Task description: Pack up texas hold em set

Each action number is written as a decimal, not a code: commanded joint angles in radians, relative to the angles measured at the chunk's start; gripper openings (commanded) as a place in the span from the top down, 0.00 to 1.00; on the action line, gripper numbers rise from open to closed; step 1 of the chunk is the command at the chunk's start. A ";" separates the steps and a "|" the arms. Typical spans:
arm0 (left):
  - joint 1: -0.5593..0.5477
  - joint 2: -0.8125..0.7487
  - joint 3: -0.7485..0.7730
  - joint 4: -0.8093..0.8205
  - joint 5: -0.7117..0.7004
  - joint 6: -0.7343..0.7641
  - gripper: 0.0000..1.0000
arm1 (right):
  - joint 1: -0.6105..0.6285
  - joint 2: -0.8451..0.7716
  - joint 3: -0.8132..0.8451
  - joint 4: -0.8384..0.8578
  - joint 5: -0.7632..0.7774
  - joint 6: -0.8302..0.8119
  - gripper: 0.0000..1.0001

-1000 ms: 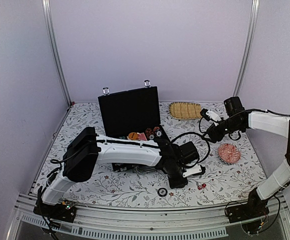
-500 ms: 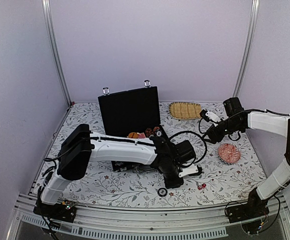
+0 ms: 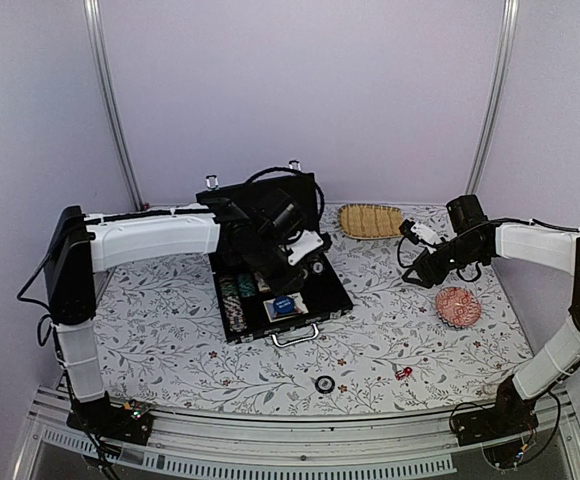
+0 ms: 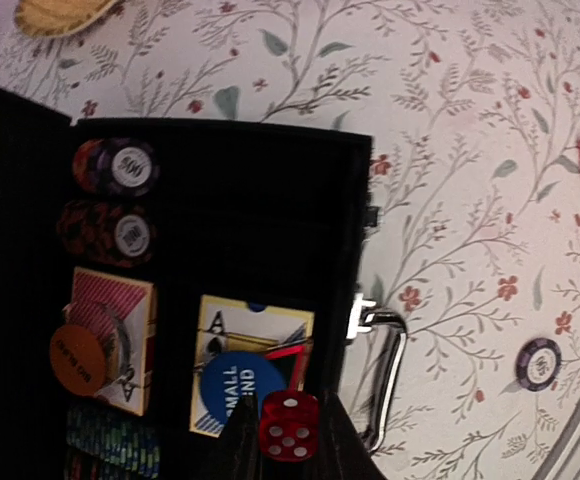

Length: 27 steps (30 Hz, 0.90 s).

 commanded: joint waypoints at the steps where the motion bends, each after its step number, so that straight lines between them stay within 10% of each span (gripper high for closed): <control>1: 0.086 -0.015 -0.052 0.038 -0.043 0.017 0.83 | -0.003 -0.004 0.003 -0.008 -0.025 -0.004 0.40; 27: 0.224 0.151 -0.113 0.041 -0.047 0.038 0.82 | -0.004 0.008 0.000 -0.020 -0.027 -0.024 0.40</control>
